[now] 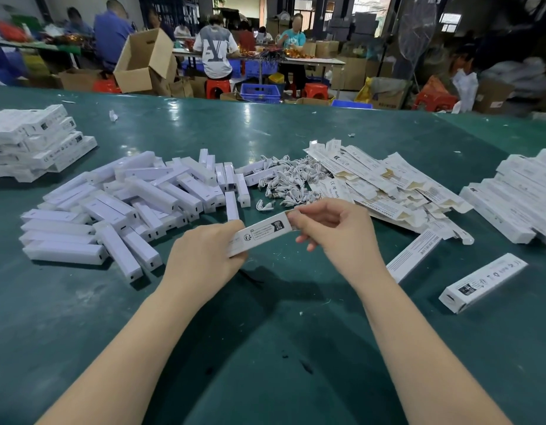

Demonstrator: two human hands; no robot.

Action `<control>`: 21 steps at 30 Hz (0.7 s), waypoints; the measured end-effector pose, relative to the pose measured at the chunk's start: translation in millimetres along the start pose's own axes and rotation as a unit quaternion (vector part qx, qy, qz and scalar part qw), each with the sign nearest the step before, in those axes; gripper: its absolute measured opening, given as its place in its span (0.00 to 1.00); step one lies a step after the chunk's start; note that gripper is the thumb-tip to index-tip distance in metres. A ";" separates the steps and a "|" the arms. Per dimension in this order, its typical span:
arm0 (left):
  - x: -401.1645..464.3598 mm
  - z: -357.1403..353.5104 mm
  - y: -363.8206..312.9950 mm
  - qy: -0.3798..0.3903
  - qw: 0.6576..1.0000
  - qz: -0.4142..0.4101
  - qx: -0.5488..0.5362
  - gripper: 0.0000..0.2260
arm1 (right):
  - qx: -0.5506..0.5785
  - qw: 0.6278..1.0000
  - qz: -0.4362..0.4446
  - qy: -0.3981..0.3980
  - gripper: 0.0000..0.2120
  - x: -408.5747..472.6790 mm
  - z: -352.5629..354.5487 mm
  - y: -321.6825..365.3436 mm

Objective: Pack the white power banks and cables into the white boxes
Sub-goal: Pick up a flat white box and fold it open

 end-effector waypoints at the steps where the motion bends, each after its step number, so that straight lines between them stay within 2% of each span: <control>1: 0.3 -0.8 -0.2 0.006 1.000 0.007 -0.010 0.06 | 0.009 1.000 0.012 -0.013 0.04 -1.7 -2.1 0.2; 6: 0.4 -2.7 -2.5 0.016 0.998 0.030 -0.044 0.04 | 0.021 0.995 0.047 -0.081 0.05 -9.4 -13.1 -0.6; 9: 1.3 -2.9 -3.4 0.013 0.998 0.046 -0.048 0.04 | -0.034 0.991 0.094 -0.089 0.07 -14.3 -20.8 0.4; 13: 2.3 1.7 0.2 -0.023 0.995 0.084 -0.058 0.08 | -0.108 0.976 0.178 -0.065 0.12 -20.1 -32.1 4.9; 18: 2.0 1.0 1.0 -0.019 0.991 0.096 -0.089 0.06 | -0.120 0.977 0.176 -0.018 0.12 -16.7 -30.8 7.4; 21: 1.8 0.5 -0.5 -0.025 0.988 0.092 -0.122 0.06 | -0.088 0.979 0.181 -0.004 0.22 -15.2 -24.5 14.6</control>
Point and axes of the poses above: each hand's wrist, its own x-axis towards the middle knuckle, its own z-axis out of the back of the hand, y = z × x, the point moved 4 cm from there along x, towards the middle knuckle, and after that the axes turned 7 degrees about x, right-handed, at the moved point
